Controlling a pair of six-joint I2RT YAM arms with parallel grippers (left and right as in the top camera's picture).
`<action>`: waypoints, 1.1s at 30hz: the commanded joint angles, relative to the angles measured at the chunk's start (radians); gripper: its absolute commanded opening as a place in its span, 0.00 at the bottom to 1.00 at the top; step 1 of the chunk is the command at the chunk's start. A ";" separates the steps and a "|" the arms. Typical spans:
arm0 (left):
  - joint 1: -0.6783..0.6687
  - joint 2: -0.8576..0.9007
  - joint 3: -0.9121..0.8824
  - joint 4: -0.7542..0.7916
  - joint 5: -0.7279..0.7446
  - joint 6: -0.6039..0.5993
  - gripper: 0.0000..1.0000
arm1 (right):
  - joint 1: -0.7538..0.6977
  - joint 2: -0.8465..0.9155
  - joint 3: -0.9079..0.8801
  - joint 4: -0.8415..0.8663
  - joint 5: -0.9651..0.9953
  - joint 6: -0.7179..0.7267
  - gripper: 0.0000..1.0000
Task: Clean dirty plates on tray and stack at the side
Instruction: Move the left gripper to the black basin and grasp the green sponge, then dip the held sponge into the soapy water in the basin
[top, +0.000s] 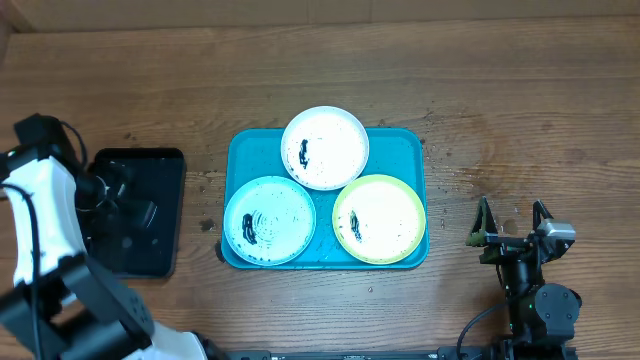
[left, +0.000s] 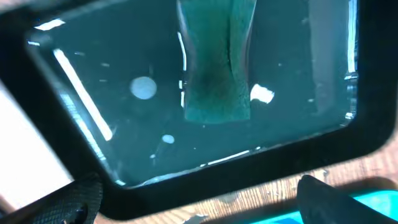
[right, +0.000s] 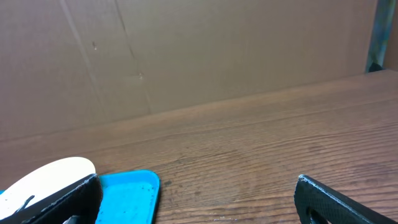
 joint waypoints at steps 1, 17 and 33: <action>-0.007 0.091 -0.011 0.023 0.053 0.000 1.00 | -0.001 -0.010 -0.011 0.006 0.002 -0.007 1.00; -0.014 0.360 -0.011 0.140 0.070 0.051 0.87 | -0.001 -0.010 -0.011 0.006 0.002 -0.007 1.00; -0.014 0.373 -0.010 0.156 0.028 0.063 0.04 | -0.001 -0.010 -0.011 0.006 0.002 -0.007 1.00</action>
